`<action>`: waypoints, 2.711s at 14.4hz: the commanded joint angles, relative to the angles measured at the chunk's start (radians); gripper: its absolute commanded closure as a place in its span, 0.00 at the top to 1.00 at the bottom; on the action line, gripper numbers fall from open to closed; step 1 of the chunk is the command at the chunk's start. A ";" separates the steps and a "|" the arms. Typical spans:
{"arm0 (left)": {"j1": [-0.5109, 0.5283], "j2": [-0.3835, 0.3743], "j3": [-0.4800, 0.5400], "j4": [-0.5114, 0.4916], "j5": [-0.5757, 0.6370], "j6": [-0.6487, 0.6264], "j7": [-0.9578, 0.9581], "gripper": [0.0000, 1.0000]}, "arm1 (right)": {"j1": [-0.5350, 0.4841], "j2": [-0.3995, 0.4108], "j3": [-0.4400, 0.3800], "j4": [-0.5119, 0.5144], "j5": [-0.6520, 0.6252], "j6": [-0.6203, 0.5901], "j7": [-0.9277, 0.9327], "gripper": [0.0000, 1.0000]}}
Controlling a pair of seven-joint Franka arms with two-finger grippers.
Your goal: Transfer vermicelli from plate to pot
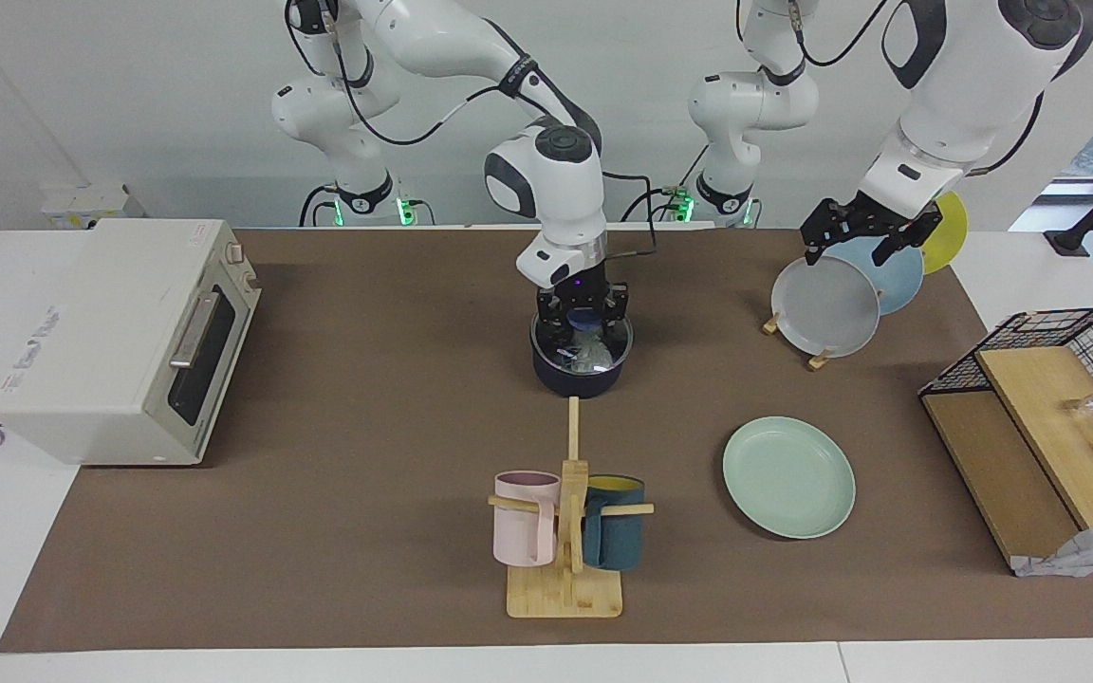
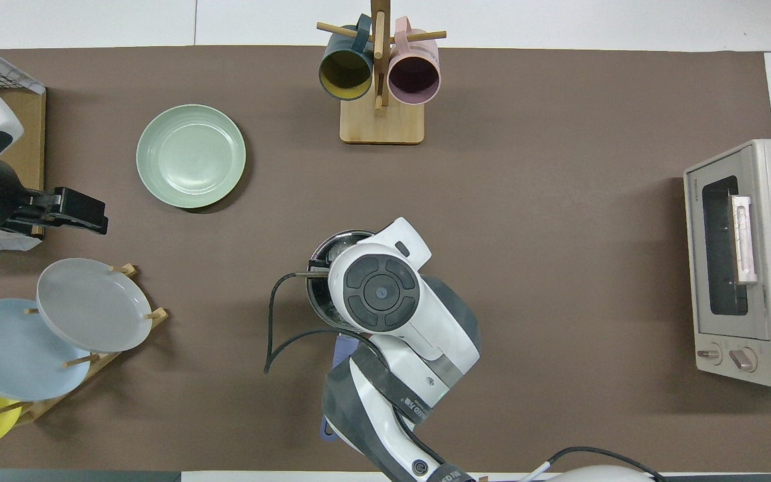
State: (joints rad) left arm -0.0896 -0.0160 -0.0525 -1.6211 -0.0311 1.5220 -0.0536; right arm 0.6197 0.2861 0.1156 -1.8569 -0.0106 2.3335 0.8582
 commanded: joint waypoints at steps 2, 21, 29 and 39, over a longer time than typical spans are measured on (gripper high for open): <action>0.007 -0.004 0.002 0.007 -0.003 -0.013 -0.003 1.00 | -0.006 -0.025 0.006 -0.031 -0.026 0.020 0.024 0.76; 0.010 -0.004 0.002 0.007 -0.003 -0.014 0.001 1.00 | -0.462 -0.204 -0.014 0.255 -0.006 -0.689 -0.560 1.00; 0.010 -0.004 0.002 0.007 -0.003 -0.014 0.001 1.00 | -0.551 -0.361 -0.099 0.180 -0.008 -0.844 -0.785 1.00; 0.010 -0.004 0.002 0.007 -0.003 -0.014 0.001 1.00 | -0.554 -0.324 -0.169 0.182 -0.043 -0.818 -0.887 1.00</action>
State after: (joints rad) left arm -0.0858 -0.0160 -0.0515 -1.6211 -0.0311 1.5220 -0.0536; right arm 0.0754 -0.0519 -0.0563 -1.6735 -0.0317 1.5031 -0.0059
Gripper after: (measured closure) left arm 0.000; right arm 0.000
